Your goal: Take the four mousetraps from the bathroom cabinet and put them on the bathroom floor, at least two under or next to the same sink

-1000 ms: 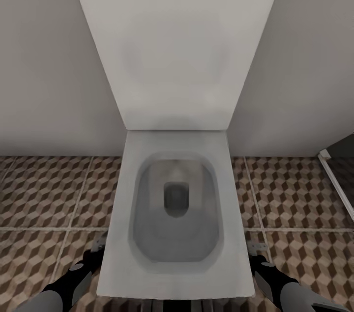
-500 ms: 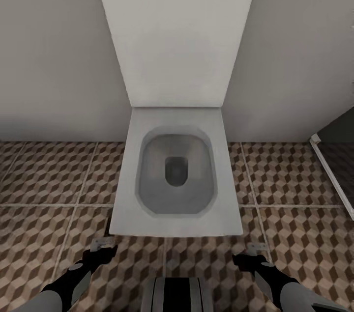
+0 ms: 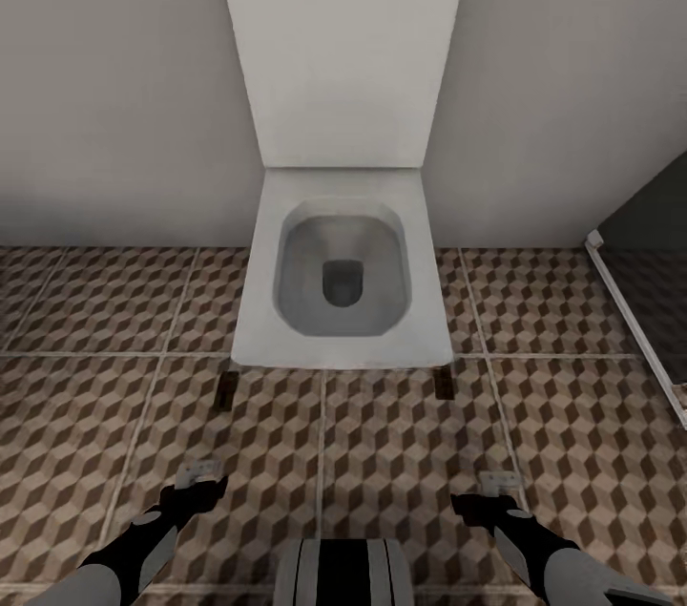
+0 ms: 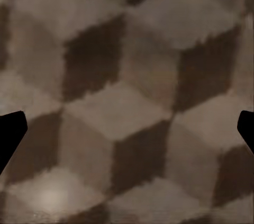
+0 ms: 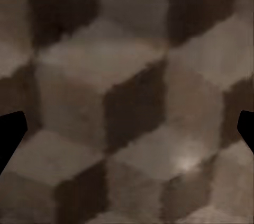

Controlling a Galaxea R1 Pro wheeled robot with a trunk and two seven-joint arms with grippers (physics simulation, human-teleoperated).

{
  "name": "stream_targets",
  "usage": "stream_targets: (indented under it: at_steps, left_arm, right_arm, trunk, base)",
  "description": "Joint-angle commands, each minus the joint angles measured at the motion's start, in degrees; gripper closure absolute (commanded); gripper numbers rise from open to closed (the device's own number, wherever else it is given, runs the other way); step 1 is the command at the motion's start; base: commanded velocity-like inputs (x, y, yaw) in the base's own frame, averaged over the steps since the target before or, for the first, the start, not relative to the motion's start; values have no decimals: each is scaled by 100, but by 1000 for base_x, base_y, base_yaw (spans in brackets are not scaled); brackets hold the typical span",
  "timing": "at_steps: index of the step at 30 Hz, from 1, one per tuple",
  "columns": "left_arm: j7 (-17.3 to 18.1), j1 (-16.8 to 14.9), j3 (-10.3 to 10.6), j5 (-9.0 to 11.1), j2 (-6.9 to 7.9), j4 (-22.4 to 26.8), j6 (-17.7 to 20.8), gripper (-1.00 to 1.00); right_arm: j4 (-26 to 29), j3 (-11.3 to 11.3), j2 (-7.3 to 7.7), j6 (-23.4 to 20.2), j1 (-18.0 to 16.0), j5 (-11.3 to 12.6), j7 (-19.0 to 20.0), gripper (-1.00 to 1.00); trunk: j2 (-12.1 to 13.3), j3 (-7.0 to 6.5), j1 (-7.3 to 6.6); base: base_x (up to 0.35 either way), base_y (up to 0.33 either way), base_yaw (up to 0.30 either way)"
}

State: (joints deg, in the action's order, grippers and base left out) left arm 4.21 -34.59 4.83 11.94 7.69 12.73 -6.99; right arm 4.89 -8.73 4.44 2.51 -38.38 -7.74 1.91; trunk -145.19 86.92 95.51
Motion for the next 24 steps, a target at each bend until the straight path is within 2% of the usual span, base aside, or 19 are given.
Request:
stream_targets:
  at_steps: [1, 24]
  left_arm:
    - [10, -3, 47, 60, 4, -7, -22, -100]
    - [21, -3, 53, 62, 8, -16, -27, -100]
  right_arm:
    - [-6, -50, 1, 20, -3, -59, 20, -100]
    - [-6, -29, -3, 38, -3, -68, 20, -100]
  trunk:
    - [-1, 3, -5]
    - [-1, 3, -5]
  base:
    - [-343, 0, 0]
    - [-343, 0, 0]
